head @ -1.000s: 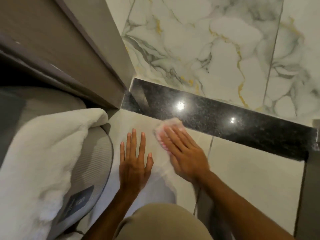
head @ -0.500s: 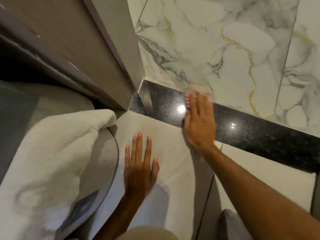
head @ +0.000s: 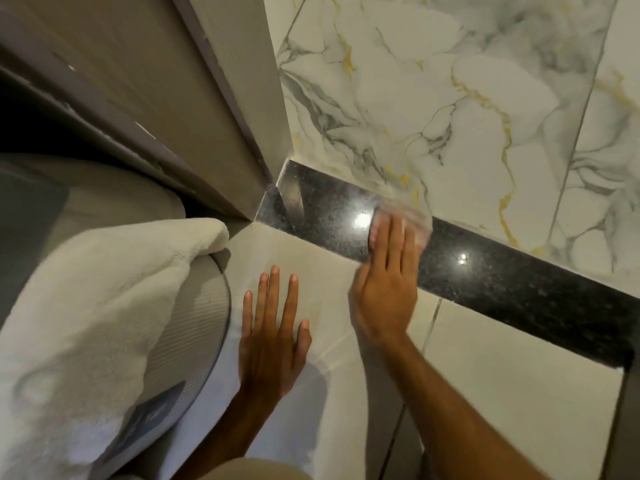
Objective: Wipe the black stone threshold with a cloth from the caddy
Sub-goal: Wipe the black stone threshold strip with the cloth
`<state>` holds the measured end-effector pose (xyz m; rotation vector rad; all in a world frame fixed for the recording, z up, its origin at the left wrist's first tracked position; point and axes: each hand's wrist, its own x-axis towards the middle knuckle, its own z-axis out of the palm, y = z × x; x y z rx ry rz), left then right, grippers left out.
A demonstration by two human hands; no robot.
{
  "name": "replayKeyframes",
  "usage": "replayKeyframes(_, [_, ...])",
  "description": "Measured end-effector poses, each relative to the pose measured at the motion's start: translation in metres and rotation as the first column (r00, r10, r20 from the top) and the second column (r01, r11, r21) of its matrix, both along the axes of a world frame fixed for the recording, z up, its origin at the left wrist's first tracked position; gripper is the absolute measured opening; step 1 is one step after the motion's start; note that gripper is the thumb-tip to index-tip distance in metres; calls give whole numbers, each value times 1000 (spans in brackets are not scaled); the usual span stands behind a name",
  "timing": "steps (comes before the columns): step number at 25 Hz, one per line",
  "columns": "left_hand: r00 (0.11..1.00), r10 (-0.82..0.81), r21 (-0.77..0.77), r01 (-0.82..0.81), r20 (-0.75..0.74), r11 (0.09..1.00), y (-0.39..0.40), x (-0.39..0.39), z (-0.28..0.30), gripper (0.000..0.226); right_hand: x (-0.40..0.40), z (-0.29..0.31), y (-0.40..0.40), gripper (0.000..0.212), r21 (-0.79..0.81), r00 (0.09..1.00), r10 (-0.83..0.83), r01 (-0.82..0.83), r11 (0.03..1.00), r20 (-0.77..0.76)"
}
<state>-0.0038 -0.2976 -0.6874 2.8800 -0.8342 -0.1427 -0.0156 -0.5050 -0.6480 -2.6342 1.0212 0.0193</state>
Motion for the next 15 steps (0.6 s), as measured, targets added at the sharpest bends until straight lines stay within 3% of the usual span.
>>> replayKeyframes(2, [1000, 11, -2, -11, 2, 1000, -2, -3, 0, 68, -12, -4, 11, 68, -1, 998, -67, 67, 998, 1])
replayKeyframes(5, [1000, 0, -27, 1, 26, 1000, 2, 0, -2, 70, 72, -9, 22, 71, 51, 992, -105, 102, 993, 65])
replayKeyframes(8, [998, 58, -24, -58, 13, 998, 6, 6, -4, 69, 105, -17, 47, 73, -14, 950, 307, -306, 952, 52])
replayKeyframes(10, [997, 66, 19, -67, 31, 998, 8, 6, 1, 70, 56, -19, 55, 72, -17, 839, 541, -541, 841, 48])
replayKeyframes(11, [998, 50, 34, -52, 39, 998, 8, 7, 5, 70, 22, -16, 50, 72, -6, 821, 570, -570, 822, 42])
replayKeyframes(13, [999, 49, 31, -49, 18, 998, 7, 8, 8, 69, -19, -10, 29, 71, -2, 891, 452, -453, 892, 29])
replayKeyframes(15, [997, 74, 36, -74, -1, 997, 6, 9, 5, 69, 3, -10, 12, 68, 3, 988, 155, -155, 988, -7])
